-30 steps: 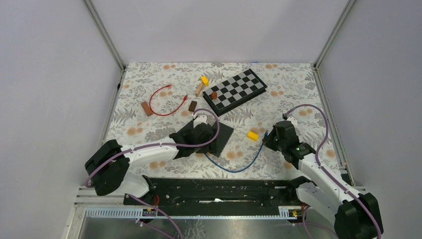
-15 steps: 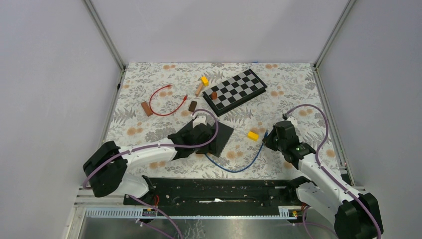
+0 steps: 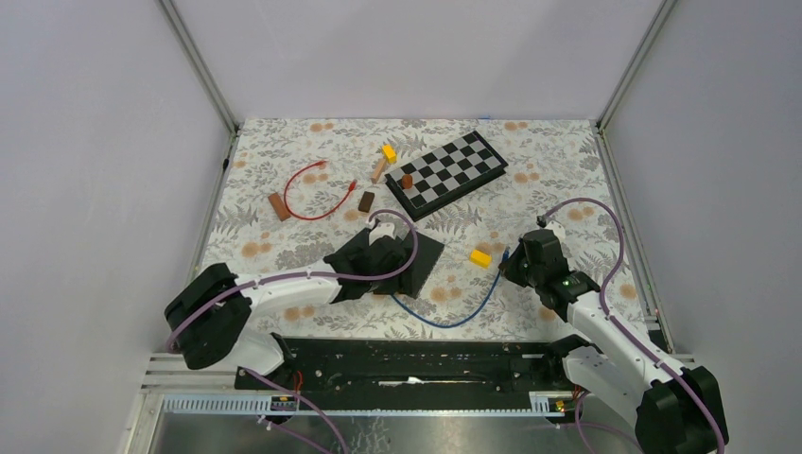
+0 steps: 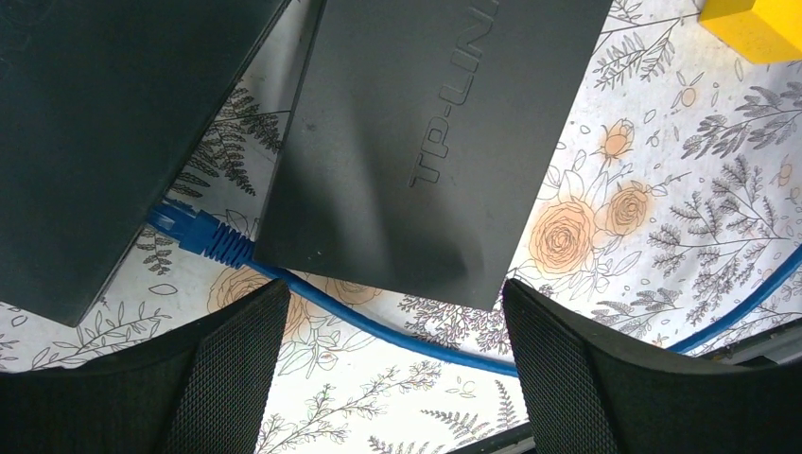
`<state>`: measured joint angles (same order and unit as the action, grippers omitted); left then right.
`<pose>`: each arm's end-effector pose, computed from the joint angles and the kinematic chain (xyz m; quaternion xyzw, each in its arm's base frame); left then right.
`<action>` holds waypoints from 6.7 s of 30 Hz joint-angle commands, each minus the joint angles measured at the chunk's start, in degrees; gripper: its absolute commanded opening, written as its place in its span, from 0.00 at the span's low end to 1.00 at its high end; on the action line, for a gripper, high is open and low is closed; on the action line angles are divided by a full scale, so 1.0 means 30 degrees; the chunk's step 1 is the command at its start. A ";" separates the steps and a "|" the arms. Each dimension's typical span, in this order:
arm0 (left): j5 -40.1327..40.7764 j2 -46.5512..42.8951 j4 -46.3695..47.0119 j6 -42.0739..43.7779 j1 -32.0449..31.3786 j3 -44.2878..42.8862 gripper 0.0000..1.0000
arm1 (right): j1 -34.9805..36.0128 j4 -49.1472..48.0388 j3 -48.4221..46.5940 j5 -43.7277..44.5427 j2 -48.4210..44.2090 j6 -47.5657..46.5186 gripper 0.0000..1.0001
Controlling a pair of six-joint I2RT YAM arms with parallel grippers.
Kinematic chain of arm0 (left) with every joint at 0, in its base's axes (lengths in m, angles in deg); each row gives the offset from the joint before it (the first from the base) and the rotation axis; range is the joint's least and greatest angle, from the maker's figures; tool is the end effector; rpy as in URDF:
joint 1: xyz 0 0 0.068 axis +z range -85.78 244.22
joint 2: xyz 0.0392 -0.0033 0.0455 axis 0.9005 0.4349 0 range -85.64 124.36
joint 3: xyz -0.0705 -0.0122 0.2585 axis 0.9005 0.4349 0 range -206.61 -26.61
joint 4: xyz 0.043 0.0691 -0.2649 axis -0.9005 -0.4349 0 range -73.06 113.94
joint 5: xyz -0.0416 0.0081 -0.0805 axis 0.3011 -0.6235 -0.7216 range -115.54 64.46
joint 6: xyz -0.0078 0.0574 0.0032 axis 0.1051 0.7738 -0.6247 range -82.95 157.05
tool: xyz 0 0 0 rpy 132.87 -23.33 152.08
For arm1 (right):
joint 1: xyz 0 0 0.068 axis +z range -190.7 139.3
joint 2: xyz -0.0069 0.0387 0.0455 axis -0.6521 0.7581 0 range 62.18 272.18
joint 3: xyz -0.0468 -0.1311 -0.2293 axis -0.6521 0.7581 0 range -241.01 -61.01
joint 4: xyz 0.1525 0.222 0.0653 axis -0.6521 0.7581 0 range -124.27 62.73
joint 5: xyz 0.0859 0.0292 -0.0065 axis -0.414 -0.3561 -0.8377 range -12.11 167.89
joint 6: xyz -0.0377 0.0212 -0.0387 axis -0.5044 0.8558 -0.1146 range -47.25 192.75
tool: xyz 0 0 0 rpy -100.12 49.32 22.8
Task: Insert the plug into the switch port
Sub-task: Pick up the connector from the center of the board.
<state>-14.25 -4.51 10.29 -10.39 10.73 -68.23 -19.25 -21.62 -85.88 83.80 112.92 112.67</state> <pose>0.1784 -0.2275 0.1576 0.0188 0.9445 -0.1832 0.2722 0.1951 0.0719 0.1822 0.1665 0.8844 0.1813 0.3966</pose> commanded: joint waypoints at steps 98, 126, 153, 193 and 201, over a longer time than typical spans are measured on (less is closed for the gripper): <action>-0.4678 -1.0727 -0.1503 0.5946 0.3890 -0.2605 0.98 | 1.2152 -0.5659 -0.1502 0.4469 -0.5140 -1.1154 0.00; -1.6347 -1.1913 0.3099 0.7906 0.3899 -0.4093 0.84 | 1.2156 -0.7643 -0.4047 -0.4474 -0.5037 -0.8702 0.00; -1.9993 -0.8424 0.7195 0.7169 0.3849 -0.2861 0.63 | 1.2155 -0.8868 -0.4547 -0.6395 -0.3389 -0.8112 0.00; -0.2347 -0.6247 -0.1409 -0.1697 0.3652 -0.3081 0.00 | 1.2140 -0.8587 0.0373 0.4223 -0.6816 -0.9789 0.72; 0.0375 -0.6521 -0.6353 -1.0035 0.3656 -0.2178 0.00 | 1.2155 -0.9130 -0.1514 0.4018 -0.2683 -1.2889 0.74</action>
<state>-19.87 -23.49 1.53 -24.90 21.77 -75.45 16.94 -45.54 -84.85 95.14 98.72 80.76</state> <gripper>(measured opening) 0.063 0.733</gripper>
